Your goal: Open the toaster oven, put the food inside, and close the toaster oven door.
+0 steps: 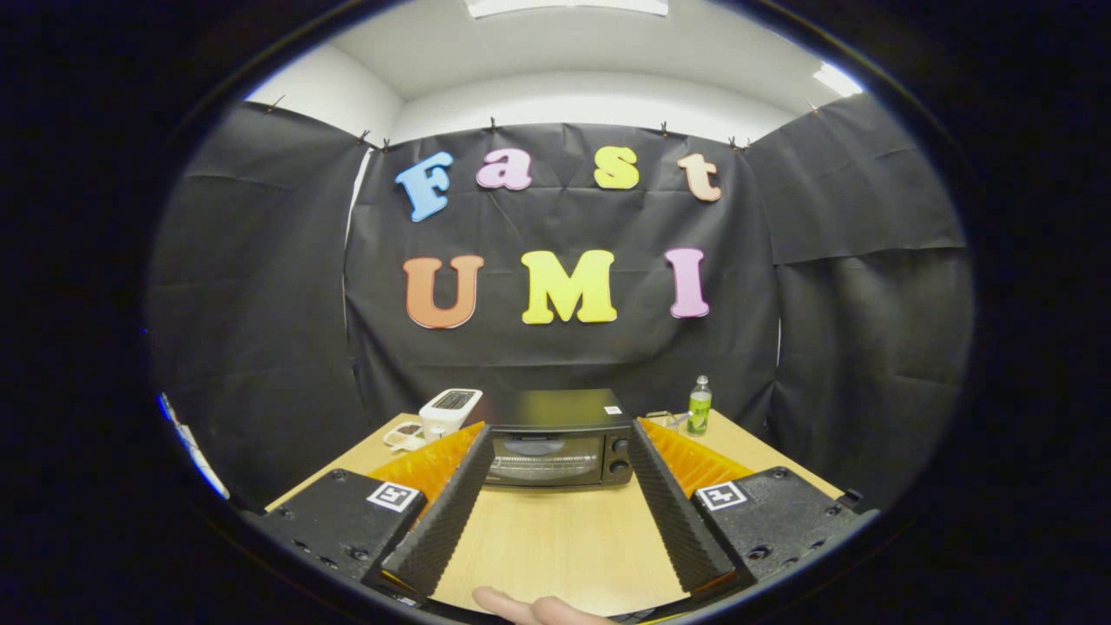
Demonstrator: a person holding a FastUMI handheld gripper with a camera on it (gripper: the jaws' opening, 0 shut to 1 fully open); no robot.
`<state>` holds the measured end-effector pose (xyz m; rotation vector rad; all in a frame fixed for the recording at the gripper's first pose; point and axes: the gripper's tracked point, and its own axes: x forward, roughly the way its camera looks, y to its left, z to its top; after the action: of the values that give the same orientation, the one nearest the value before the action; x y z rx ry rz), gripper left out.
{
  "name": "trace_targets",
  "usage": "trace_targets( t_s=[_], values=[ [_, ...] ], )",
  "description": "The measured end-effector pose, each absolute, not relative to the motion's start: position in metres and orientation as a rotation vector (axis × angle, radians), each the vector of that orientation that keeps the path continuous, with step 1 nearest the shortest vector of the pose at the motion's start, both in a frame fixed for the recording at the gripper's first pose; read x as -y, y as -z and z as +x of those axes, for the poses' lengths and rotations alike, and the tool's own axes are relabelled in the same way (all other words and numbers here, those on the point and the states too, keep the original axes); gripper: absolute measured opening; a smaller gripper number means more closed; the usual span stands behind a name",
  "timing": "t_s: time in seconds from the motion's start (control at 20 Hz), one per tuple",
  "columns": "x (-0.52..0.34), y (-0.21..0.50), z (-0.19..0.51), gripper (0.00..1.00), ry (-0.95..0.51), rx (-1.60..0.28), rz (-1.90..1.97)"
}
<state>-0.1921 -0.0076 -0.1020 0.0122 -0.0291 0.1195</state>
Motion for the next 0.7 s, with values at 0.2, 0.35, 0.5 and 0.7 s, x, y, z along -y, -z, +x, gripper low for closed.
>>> trace_targets(
  t_s=[0.2,0.35,0.5,0.7],
  values=[
    [0.004,0.109,-0.19,1.0,-0.135,0.022,0.033],
    [0.004,0.115,-0.188,1.0,-0.135,0.011,0.026],
    [0.0,0.118,-0.186,1.0,-0.145,0.007,0.017],
    [-0.001,0.119,-0.187,1.0,-0.149,0.012,0.007]
  ],
)
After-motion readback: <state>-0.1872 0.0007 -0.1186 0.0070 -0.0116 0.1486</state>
